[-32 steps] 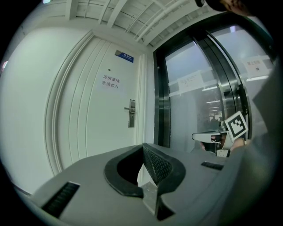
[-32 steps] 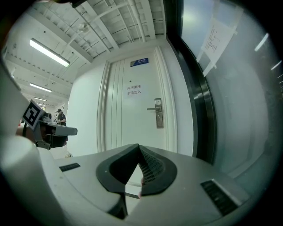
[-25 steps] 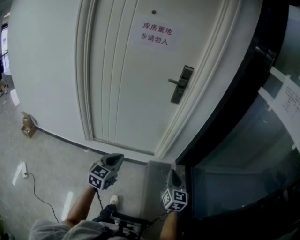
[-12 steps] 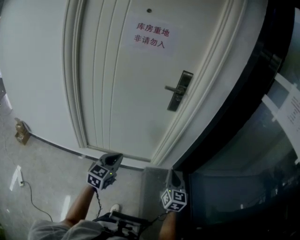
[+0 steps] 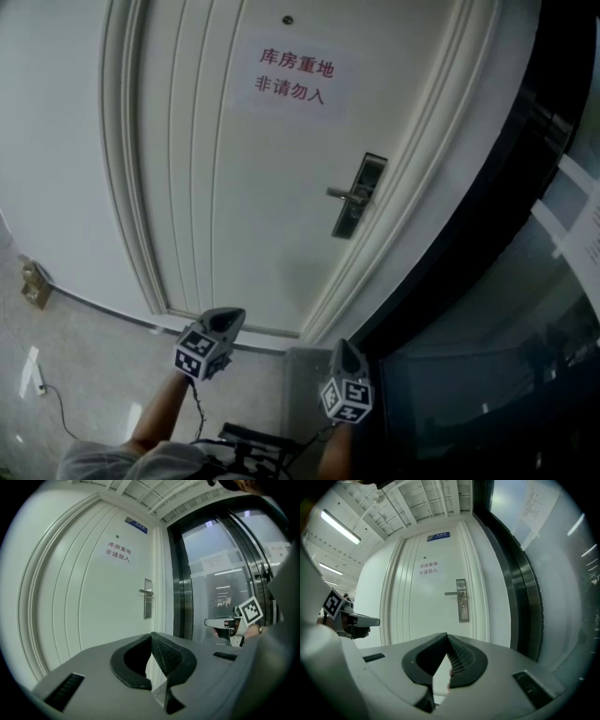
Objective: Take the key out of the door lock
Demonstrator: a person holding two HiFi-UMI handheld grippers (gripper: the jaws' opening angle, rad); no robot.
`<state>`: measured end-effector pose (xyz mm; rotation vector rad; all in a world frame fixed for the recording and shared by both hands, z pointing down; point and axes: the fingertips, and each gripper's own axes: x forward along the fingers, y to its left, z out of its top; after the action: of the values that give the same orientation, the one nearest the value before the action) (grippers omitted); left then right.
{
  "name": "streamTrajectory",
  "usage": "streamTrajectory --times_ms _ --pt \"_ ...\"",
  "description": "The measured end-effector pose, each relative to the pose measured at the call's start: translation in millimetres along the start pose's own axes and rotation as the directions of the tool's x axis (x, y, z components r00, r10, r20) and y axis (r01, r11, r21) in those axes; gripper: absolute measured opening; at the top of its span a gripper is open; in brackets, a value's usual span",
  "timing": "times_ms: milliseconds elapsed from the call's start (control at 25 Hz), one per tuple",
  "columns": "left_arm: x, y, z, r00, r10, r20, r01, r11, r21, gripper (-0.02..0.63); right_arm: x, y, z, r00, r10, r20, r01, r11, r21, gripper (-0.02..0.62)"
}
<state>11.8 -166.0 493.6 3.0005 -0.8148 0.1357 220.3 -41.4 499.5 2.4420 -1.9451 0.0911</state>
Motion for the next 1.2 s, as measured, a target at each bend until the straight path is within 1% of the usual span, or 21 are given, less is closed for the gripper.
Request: streamTrajectory --times_ms 520,920,1200 --pt "49 50 2 1.0 -0.013 0.001 0.013 1.0 -0.005 -0.007 65 0 6 1.0 -0.016 0.0 0.016 1.0 -0.008 0.011" --pt "75 70 3 1.0 -0.023 -0.008 0.023 1.0 -0.017 -0.008 94 -7 11 1.0 -0.029 -0.012 0.029 0.999 -0.025 0.011" --pt "103 85 7 1.0 -0.014 -0.013 0.014 1.0 -0.023 -0.007 126 -19 16 1.0 -0.02 -0.022 0.019 0.999 -0.03 0.011"
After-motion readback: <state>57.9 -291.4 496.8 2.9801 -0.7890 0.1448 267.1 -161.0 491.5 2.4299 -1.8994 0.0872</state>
